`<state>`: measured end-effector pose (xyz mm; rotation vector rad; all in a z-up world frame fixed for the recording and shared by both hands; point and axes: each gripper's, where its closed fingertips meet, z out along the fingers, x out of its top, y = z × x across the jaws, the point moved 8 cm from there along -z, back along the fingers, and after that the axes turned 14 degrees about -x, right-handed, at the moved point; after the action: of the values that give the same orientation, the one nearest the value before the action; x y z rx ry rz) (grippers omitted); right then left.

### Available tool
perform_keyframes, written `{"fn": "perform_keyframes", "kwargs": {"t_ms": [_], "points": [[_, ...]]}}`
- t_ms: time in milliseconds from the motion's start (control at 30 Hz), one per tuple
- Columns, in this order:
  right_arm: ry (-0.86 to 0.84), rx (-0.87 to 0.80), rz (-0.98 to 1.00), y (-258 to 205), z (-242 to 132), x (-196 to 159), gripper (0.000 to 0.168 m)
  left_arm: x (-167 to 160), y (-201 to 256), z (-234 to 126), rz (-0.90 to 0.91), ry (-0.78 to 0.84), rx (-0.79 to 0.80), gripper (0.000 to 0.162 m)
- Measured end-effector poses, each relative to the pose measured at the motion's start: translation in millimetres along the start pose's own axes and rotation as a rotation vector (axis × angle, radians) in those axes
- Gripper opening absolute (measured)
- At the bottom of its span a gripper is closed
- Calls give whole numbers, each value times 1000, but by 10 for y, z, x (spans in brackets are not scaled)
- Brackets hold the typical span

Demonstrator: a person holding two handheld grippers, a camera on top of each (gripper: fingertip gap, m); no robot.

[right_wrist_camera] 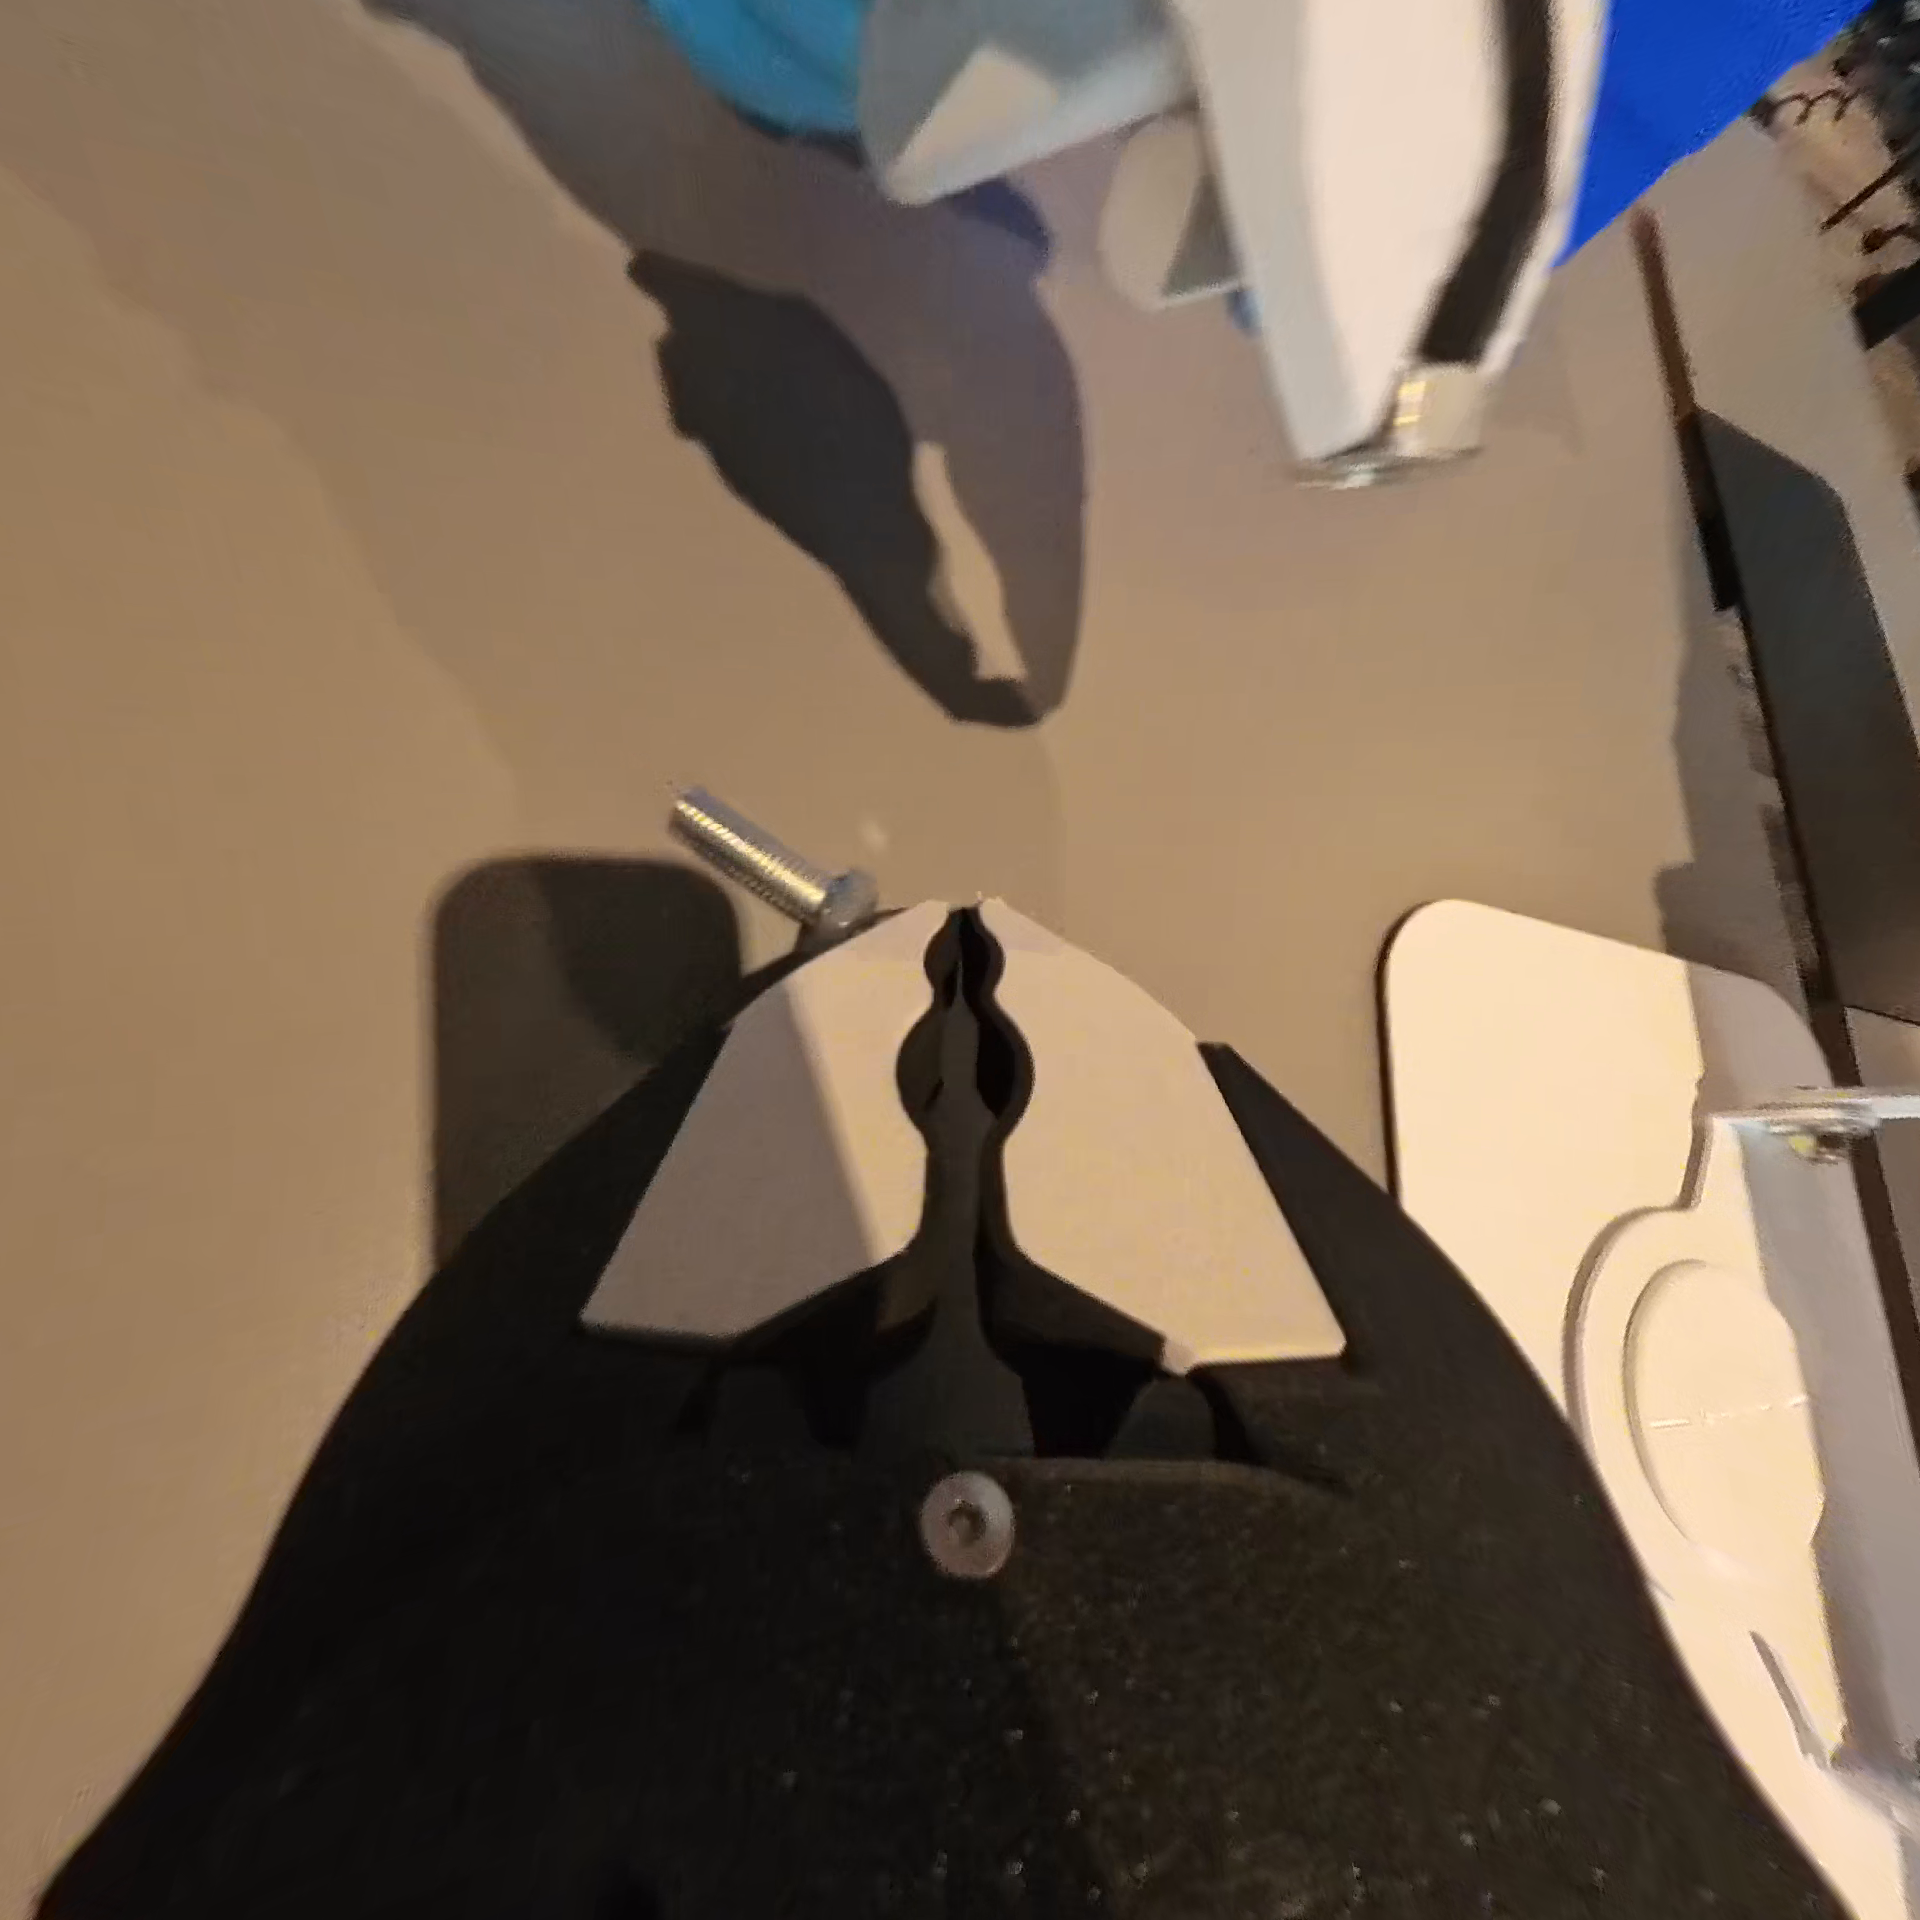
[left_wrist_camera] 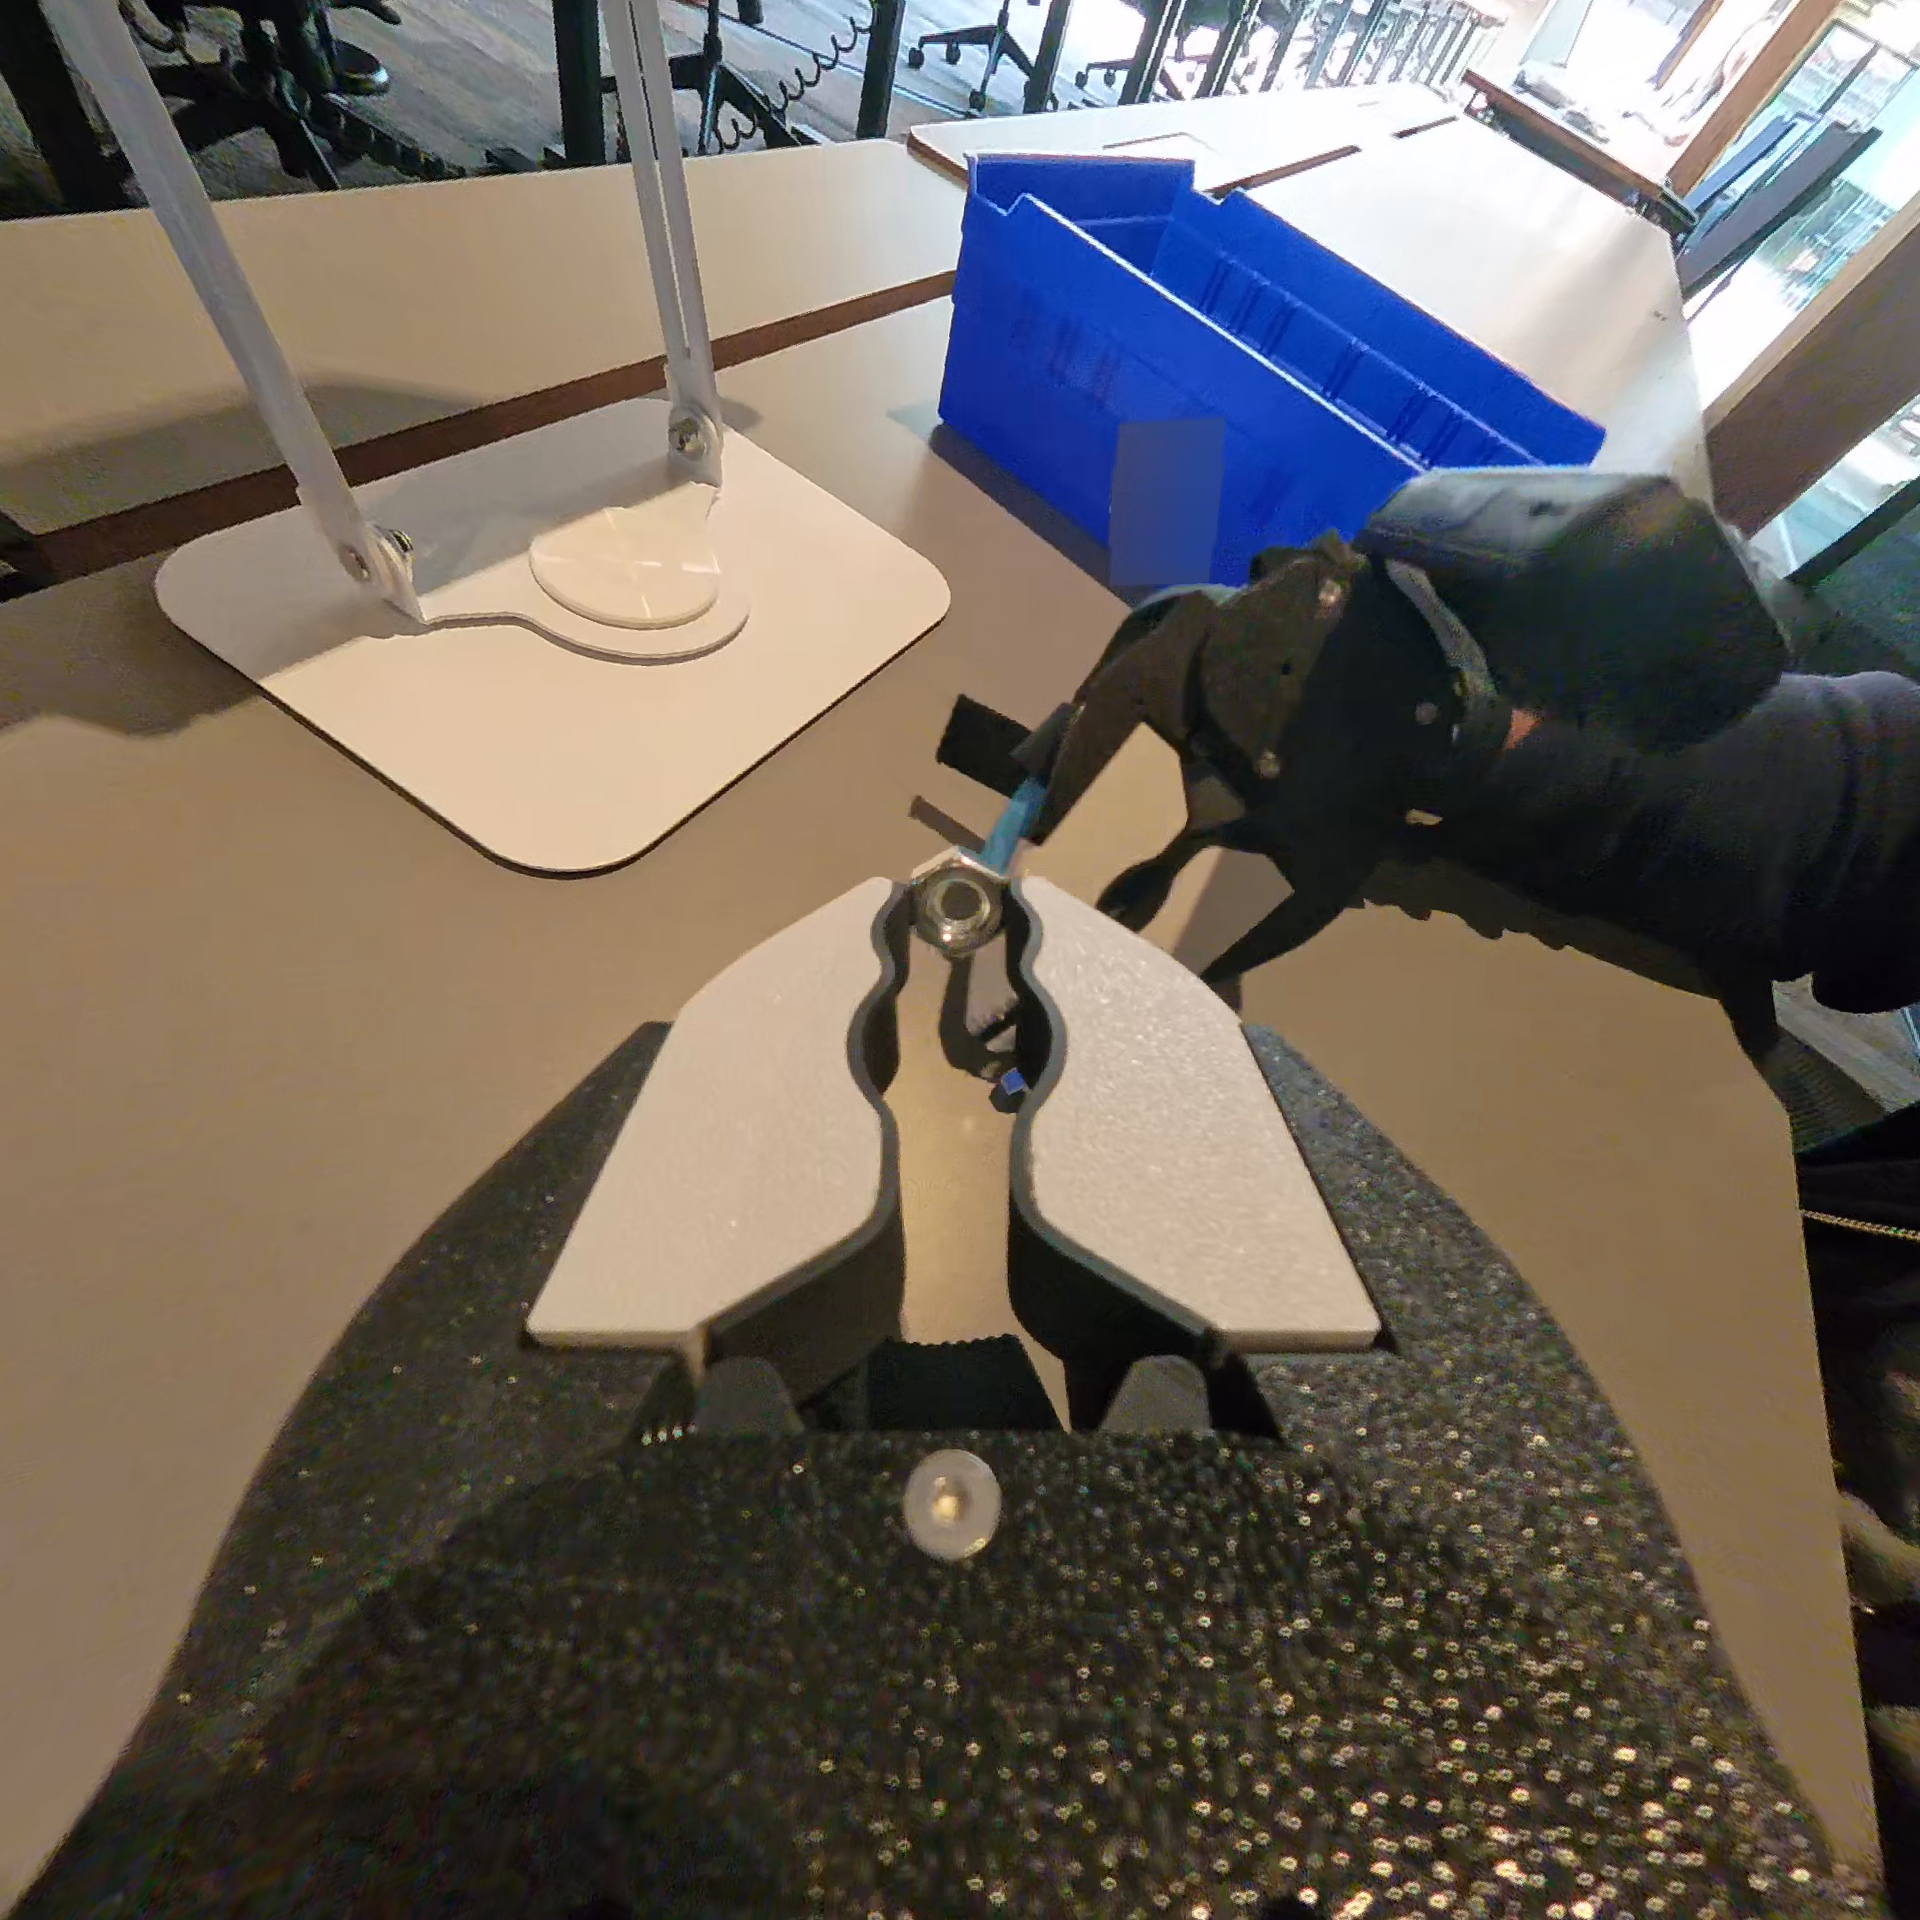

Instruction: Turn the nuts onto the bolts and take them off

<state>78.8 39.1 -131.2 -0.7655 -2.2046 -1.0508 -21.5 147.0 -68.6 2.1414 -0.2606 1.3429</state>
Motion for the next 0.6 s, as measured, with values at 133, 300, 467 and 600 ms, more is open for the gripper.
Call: {"fn": "perform_keyframes", "kwargs": {"t_ms": [133, 300, 467, 600], "points": [[-4, 39, -28, -97, -50, 19, 0, 5, 12, -13, -1, 5, -5, 17], [27, 71, -29, -197, -176, -2, 0, -13, 41, -15, 3, 0, -16, 17], [3, 3, -41, -114, -129, -28, 0, -7, 42, -3, 2, -1, -21, 17], [19, 18, -40, -117, -62, 24, 0, -14, 46, 10, 0, -6, -26, 17]]}}
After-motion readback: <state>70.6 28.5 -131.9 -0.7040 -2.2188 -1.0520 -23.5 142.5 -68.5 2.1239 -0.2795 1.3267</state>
